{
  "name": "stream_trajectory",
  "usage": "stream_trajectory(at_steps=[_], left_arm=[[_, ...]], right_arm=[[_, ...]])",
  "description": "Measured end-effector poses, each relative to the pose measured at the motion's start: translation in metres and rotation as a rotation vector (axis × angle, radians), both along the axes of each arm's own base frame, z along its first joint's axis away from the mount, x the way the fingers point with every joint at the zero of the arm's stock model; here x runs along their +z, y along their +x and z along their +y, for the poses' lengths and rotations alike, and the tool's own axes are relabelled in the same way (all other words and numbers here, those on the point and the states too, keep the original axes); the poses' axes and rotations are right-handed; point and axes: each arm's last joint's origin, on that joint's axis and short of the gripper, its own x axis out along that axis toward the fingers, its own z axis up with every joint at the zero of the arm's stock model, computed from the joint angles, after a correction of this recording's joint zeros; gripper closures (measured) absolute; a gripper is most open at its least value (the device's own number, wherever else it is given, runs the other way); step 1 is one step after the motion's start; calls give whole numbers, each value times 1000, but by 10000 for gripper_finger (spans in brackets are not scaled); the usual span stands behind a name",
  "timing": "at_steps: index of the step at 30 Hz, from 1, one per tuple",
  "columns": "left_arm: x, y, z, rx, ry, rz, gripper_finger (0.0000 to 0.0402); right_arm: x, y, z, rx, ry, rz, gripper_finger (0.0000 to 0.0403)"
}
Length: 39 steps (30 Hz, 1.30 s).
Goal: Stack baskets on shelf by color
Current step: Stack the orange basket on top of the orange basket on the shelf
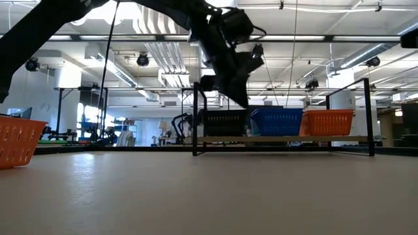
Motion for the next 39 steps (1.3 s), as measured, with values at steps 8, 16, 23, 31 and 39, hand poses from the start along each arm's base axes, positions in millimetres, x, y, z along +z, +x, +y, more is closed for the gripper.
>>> stream_trajectory(at_steps=[8, 16, 23, 31, 39], left_arm=[[44, -23, -17, -109, 56, -4, 398], [75, -51, -104, -256, 262, 52, 398], [56, -104, -178, -353, 307, -182, 398], [5, -195, -234, -532, 233, -567, 398], [-12, -267, -282, -522, 295, -486, 398]], right_arm=[[0, -2, 1, 5, 6, -3, 289], [0, -3, 1, 7, 17, -7, 289], [-1, -4, 0, 4, 24, -10, 289], [-1, 2, -3, -38, 118, -52, 289], [5, 22, -8, -115, 214, -105, 289]])
